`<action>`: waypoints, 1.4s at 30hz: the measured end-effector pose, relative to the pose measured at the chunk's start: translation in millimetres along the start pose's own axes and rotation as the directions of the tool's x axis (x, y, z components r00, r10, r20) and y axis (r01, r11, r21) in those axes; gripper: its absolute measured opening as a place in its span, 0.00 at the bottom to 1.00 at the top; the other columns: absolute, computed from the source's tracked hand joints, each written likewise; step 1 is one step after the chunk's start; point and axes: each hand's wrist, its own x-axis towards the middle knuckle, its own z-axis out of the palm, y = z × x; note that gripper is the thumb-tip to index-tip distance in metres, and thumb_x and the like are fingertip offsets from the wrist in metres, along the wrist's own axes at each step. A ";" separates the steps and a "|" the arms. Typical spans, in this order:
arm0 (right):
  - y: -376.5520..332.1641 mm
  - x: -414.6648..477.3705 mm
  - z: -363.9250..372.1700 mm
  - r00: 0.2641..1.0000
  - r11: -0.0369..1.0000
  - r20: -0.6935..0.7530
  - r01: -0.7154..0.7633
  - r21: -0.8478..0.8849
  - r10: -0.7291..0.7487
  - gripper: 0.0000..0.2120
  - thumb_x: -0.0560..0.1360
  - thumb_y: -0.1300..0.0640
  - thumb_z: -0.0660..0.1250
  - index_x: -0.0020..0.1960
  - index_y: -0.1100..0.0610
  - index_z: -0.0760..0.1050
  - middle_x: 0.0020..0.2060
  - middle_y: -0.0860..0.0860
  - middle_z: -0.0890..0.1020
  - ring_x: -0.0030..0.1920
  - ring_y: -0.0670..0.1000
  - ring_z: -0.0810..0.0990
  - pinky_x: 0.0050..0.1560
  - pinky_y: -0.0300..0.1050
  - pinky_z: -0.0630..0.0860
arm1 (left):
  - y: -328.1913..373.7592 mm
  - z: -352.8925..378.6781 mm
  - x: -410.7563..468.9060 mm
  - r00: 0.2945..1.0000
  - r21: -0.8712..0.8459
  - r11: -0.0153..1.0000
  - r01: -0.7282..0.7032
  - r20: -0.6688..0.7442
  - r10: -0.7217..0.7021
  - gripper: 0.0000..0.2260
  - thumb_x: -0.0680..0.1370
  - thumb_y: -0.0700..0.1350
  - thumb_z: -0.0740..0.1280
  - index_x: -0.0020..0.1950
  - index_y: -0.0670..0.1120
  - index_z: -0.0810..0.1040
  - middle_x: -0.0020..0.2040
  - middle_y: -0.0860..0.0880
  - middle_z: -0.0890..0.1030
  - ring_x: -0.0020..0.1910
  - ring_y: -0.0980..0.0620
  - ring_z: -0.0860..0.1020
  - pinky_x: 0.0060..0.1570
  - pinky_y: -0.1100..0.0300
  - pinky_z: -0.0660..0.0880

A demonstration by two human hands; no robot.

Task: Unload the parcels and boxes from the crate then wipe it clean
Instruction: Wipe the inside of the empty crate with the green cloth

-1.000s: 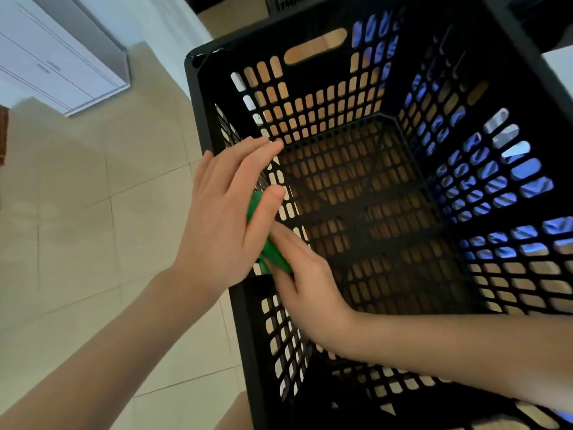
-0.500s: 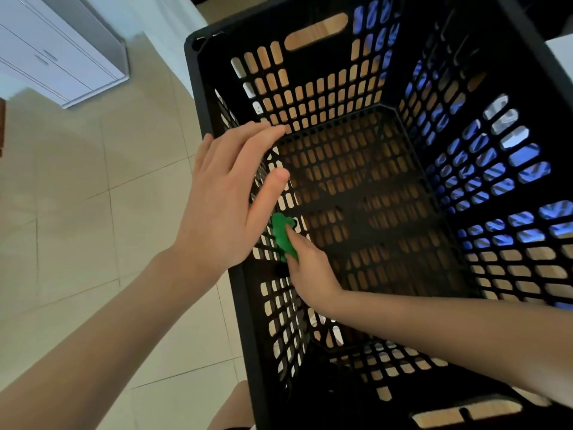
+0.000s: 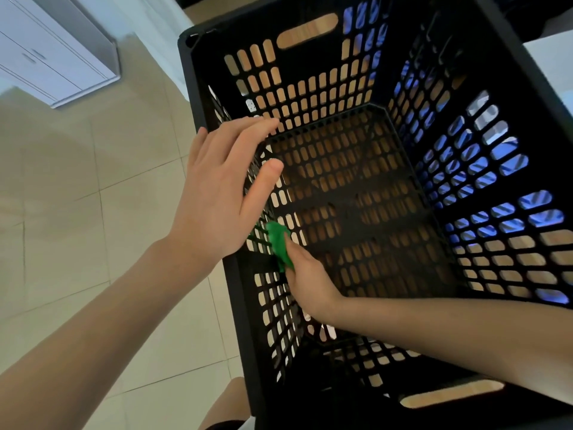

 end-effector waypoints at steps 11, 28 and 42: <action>-25.8 -67.2 -33.0 0.798 0.798 0.020 0.603 -0.020 -0.602 0.34 0.79 0.61 0.64 0.79 0.50 0.50 0.78 0.50 0.53 0.77 0.48 0.53 0.74 0.39 0.55 | 1.6 -2.0 -1.1 1.000 0.001 1.000 -0.003 0.002 0.003 0.19 0.83 0.49 0.56 0.72 0.45 0.70 0.66 0.47 0.74 0.67 0.48 0.71 0.68 0.38 0.62; 31.9 -17.4 -39.8 0.969 0.995 0.225 0.101 0.015 -0.102 0.19 0.78 0.52 0.64 0.69 0.42 0.70 0.75 0.46 0.58 0.73 0.47 0.62 0.71 0.45 0.62 | -0.5 -0.2 -0.9 1.000 0.002 1.000 0.003 -0.010 -0.003 0.18 0.83 0.48 0.56 0.72 0.44 0.70 0.65 0.46 0.75 0.66 0.48 0.71 0.66 0.38 0.65; 15.2 -34.6 -40.6 0.605 0.539 0.198 0.786 -0.303 -0.771 0.28 0.72 0.72 0.68 0.66 0.53 0.66 0.67 0.55 0.64 0.66 0.59 0.66 0.67 0.51 0.69 | -0.4 -1.2 -2.8 1.000 -0.010 1.000 0.011 -0.022 -0.011 0.18 0.83 0.47 0.57 0.71 0.43 0.70 0.65 0.45 0.75 0.65 0.48 0.71 0.65 0.38 0.66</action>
